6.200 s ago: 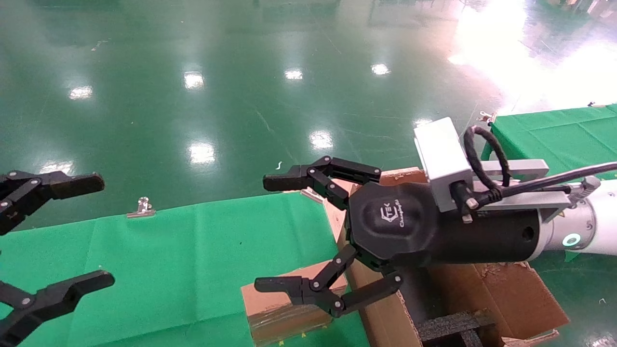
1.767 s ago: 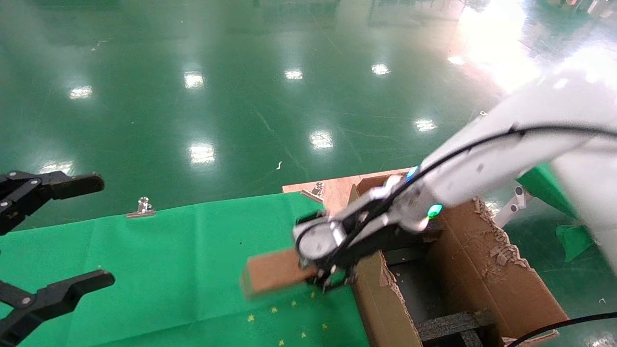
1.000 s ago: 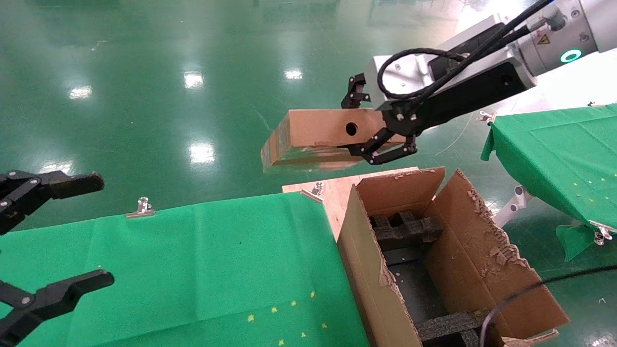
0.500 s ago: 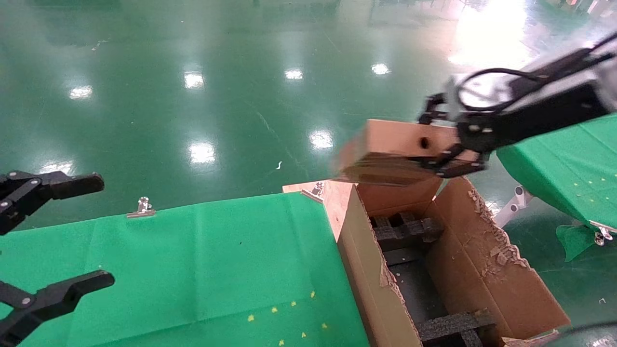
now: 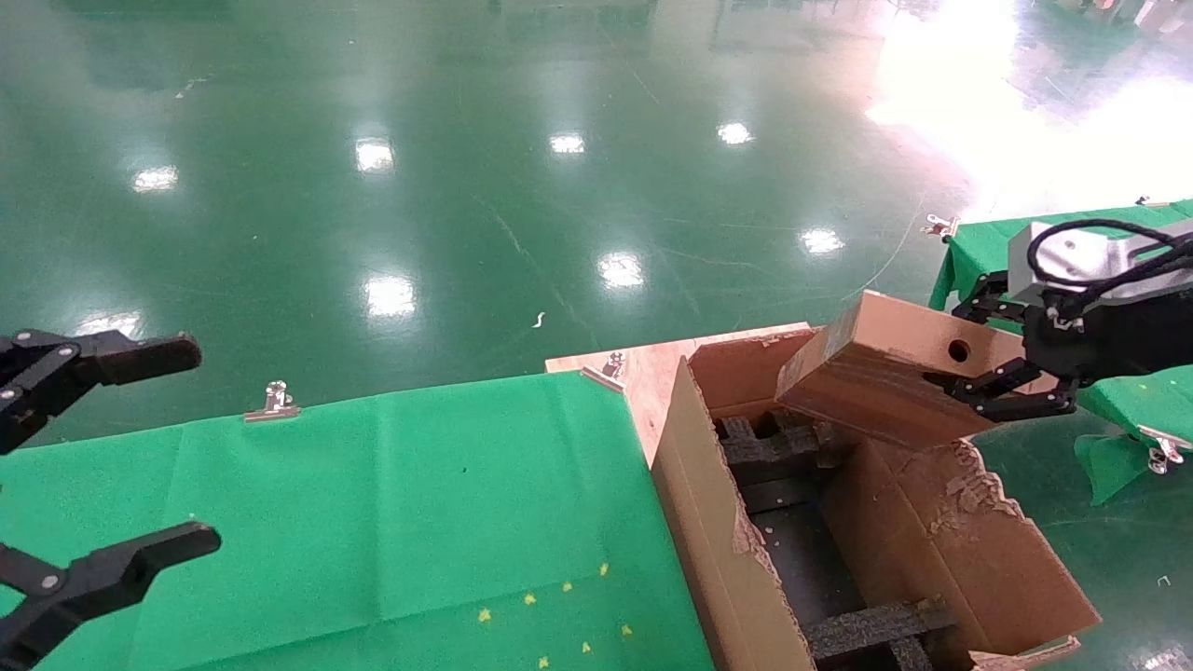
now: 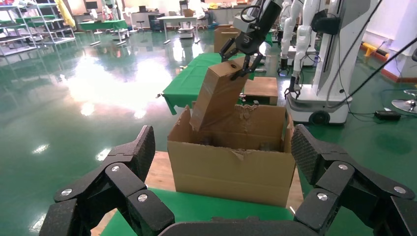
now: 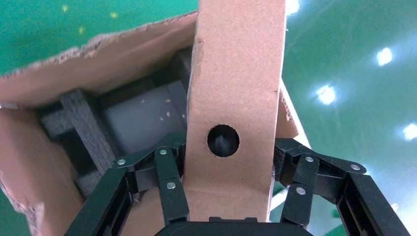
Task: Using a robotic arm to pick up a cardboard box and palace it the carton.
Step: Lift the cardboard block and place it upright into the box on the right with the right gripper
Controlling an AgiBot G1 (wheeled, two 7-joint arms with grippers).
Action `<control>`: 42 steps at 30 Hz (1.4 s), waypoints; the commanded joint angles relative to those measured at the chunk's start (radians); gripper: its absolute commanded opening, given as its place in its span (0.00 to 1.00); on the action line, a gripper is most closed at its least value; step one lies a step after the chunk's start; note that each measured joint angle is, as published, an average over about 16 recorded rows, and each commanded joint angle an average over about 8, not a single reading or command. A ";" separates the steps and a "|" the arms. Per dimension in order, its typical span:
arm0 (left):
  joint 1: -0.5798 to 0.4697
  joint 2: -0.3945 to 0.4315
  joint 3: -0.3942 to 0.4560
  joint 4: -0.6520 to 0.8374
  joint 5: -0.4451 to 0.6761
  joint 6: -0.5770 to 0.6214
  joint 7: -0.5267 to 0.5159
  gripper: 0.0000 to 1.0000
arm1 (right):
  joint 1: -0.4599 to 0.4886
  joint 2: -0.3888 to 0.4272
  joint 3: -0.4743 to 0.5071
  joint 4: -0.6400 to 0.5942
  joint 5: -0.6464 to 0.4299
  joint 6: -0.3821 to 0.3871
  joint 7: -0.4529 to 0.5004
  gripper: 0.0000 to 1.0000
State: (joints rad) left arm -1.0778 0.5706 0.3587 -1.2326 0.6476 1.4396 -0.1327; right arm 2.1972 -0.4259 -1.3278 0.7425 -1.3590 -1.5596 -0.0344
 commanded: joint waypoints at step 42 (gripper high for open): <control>0.000 0.000 0.000 0.000 0.000 0.000 0.000 1.00 | -0.282 0.176 -0.105 0.188 0.014 0.403 0.993 0.00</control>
State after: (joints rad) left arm -1.0777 0.5704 0.3587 -1.2324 0.6475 1.4395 -0.1326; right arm 1.9137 -0.2496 -1.4346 0.9301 -1.3488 -1.1539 0.9549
